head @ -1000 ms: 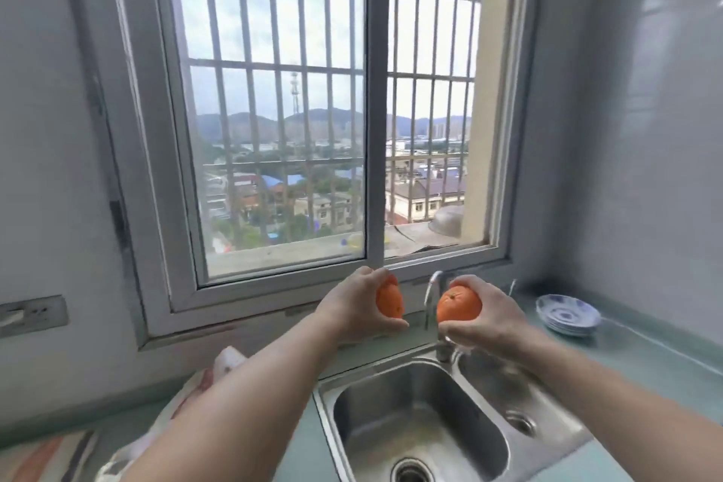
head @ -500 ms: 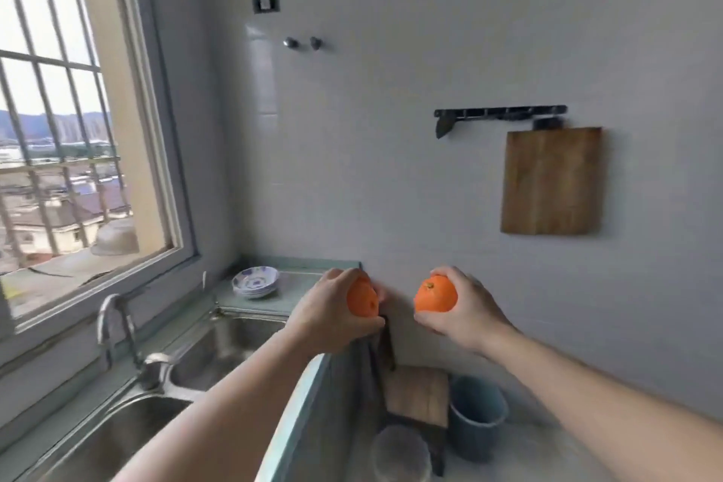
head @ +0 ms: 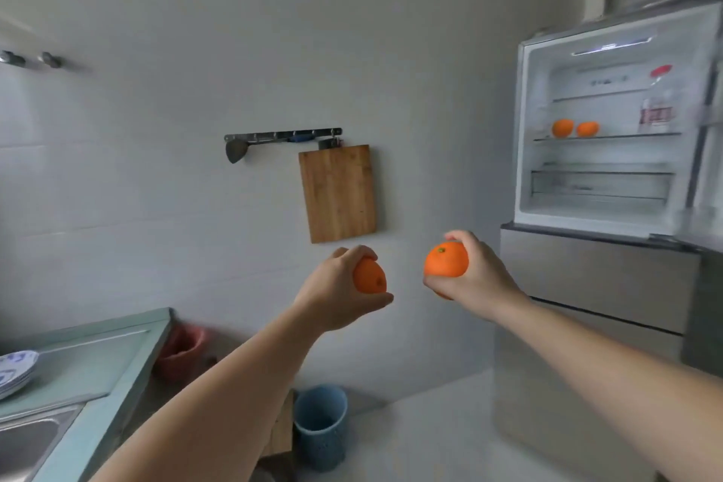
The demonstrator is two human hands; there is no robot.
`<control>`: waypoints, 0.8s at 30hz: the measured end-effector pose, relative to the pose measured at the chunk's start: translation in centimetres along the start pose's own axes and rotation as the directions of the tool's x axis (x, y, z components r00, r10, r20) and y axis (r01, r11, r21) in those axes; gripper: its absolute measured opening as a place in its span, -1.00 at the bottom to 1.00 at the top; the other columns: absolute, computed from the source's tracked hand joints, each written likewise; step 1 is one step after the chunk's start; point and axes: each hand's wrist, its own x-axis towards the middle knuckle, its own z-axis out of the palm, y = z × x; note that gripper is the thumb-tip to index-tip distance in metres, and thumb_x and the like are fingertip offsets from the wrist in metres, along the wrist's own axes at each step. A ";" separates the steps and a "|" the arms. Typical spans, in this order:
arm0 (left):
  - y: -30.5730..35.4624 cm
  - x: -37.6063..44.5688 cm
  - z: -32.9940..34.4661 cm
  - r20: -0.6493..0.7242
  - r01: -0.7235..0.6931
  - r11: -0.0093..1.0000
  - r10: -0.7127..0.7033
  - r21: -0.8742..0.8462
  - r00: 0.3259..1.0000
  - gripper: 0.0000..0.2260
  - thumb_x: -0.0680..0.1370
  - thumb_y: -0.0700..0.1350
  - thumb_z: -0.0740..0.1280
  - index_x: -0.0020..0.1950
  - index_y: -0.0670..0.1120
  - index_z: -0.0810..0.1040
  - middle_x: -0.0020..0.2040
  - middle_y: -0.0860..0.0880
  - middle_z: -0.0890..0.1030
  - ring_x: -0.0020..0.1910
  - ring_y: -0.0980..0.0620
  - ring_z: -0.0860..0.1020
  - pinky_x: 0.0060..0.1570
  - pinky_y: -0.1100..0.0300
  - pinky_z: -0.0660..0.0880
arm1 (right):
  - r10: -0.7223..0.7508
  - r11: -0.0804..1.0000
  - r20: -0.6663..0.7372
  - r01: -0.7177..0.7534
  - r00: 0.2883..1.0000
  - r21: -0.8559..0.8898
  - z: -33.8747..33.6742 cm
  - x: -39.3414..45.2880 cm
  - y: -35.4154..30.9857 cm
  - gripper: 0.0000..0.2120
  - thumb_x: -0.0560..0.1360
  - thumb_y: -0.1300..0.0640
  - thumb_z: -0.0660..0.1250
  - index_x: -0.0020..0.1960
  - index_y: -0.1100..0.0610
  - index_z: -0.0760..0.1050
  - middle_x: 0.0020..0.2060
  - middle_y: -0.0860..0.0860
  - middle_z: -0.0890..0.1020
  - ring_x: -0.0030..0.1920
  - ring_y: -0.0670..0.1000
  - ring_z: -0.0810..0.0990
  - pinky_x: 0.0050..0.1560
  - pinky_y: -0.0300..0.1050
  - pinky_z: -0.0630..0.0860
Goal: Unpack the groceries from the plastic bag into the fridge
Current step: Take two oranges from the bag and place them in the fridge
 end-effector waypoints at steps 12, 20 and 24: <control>14.5 11.2 15.1 0.144 -0.269 0.944 0.298 -0.190 0.944 -0.46 0.35 0.18 0.50 0.25 0.16 0.38 0.12 0.11 0.41 0.05 0.02 0.44 0.00 0.13 0.52 | 0.179 0.972 -0.287 -0.215 0.941 -0.098 -16.7 0.2 11.5 -0.37 0.30 0.05 0.54 0.29 -0.05 0.34 0.15 -0.01 0.42 0.06 0.01 0.46 -0.03 -0.13 0.39; 16.4 19.8 21.4 0.113 -0.361 0.845 0.434 -0.395 0.894 -0.50 0.32 0.18 0.50 0.20 0.19 0.41 0.12 0.13 0.44 0.03 0.06 0.49 0.01 0.12 0.53 | 0.192 0.942 -0.430 -0.289 0.882 -0.173 -19.0 5.7 14.0 -0.34 0.34 -0.02 0.51 0.35 -0.07 0.29 0.17 -0.05 0.38 0.09 -0.02 0.41 0.01 -0.17 0.34; 15.2 25.9 22.5 0.092 -0.384 0.806 0.469 -0.450 0.878 -0.51 0.32 0.18 0.50 0.18 0.20 0.41 0.08 0.15 0.44 0.02 0.07 0.50 0.05 0.09 0.53 | 0.157 0.945 -0.488 -0.275 0.858 -0.180 -17.9 11.5 14.2 -0.35 0.31 -0.04 0.53 0.31 -0.11 0.31 0.17 -0.06 0.41 0.11 0.01 0.44 0.02 -0.12 0.39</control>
